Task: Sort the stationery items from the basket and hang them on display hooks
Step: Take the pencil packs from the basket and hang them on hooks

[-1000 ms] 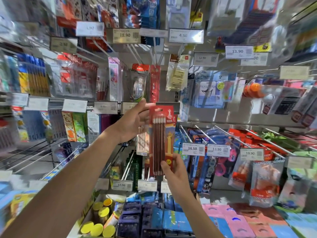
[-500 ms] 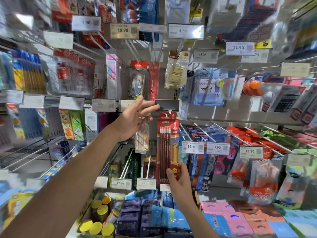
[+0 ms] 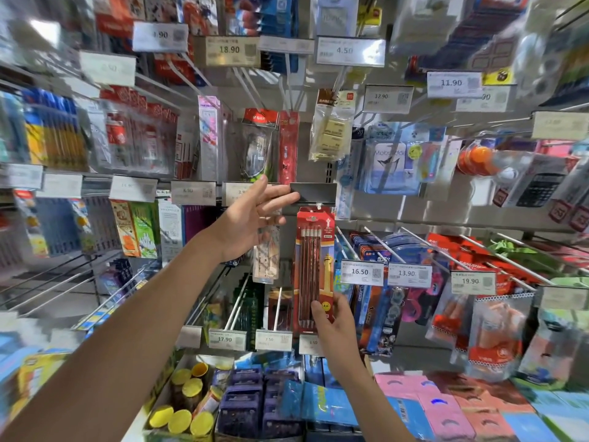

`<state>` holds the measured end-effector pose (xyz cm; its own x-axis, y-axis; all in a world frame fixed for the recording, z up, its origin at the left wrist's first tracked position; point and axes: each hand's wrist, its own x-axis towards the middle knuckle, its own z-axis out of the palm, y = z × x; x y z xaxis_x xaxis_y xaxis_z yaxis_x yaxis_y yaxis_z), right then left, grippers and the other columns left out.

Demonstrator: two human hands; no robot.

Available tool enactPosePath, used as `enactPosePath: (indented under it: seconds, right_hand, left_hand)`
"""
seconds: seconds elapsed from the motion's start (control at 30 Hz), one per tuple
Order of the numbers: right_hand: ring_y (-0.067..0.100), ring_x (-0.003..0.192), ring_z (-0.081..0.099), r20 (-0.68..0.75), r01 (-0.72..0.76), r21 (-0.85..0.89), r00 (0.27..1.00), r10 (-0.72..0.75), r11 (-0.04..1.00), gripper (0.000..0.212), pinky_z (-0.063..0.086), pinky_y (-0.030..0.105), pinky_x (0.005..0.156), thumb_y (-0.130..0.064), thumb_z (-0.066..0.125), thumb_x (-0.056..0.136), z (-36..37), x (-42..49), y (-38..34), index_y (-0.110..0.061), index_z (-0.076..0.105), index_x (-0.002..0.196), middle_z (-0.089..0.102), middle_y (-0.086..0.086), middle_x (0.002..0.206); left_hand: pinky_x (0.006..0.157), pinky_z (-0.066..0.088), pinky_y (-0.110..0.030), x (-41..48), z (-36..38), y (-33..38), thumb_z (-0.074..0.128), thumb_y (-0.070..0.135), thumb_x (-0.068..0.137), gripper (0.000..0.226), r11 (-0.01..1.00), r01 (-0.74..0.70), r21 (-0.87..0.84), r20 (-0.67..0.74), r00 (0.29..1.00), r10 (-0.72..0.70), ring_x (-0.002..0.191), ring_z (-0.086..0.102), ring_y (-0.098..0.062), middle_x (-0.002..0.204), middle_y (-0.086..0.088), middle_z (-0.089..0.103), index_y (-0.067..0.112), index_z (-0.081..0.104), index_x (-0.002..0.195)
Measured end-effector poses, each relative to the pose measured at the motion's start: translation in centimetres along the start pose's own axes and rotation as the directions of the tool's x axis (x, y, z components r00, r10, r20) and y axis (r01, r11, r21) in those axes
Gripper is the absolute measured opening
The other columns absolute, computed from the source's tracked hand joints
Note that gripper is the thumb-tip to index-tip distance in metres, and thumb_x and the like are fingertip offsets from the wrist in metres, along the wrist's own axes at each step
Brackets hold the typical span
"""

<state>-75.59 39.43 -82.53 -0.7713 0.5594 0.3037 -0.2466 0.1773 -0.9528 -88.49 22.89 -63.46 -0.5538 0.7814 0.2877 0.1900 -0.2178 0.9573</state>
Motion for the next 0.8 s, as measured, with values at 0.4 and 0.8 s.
enactPosePath:
  seconds: [0.4, 0.8]
  right_hand:
    - [0.03, 0.106, 0.062, -0.173, -0.288, -0.084, 0.947, 0.271, 0.954, 0.046, 0.05, 0.04, 0.089, -0.038, 0.065, 0.099, 1.4, 7.6, 0.8, -0.016, 0.051, 0.137, 0.065, 0.01, 0.117]
    - [0.023, 0.067, 0.06, -0.138, -0.263, -0.488, 0.965, 0.224, 0.832, 0.039, 0.049, 0.031, 0.055, -0.027, 0.063, 0.098, 0.0, 5.4, 3.4, 0.0, 0.054, 0.126, 0.061, 0.006, 0.077]
  left_hand:
    - [0.078, 0.039, -0.031, -0.1, 0.4, 0.3, 0.036, 0.069, 0.095, 0.068, 0.999, 0.019, 0.048, -0.036, 0.999, -0.017, 0.102, 0.054, -0.016, 0.144, 0.02, 0.06, 0.03, 0.047, 0.149]
    - [0.067, 0.037, -0.031, -0.5, 1.4, -0.8, 0.062, 0.051, 0.09, 0.045, 0.999, -0.028, -0.04, -0.142, 0.99, 0.022, 0.092, 0.067, -0.011, 0.133, 0.009, 0.07, 0.026, 0.065, 0.128]
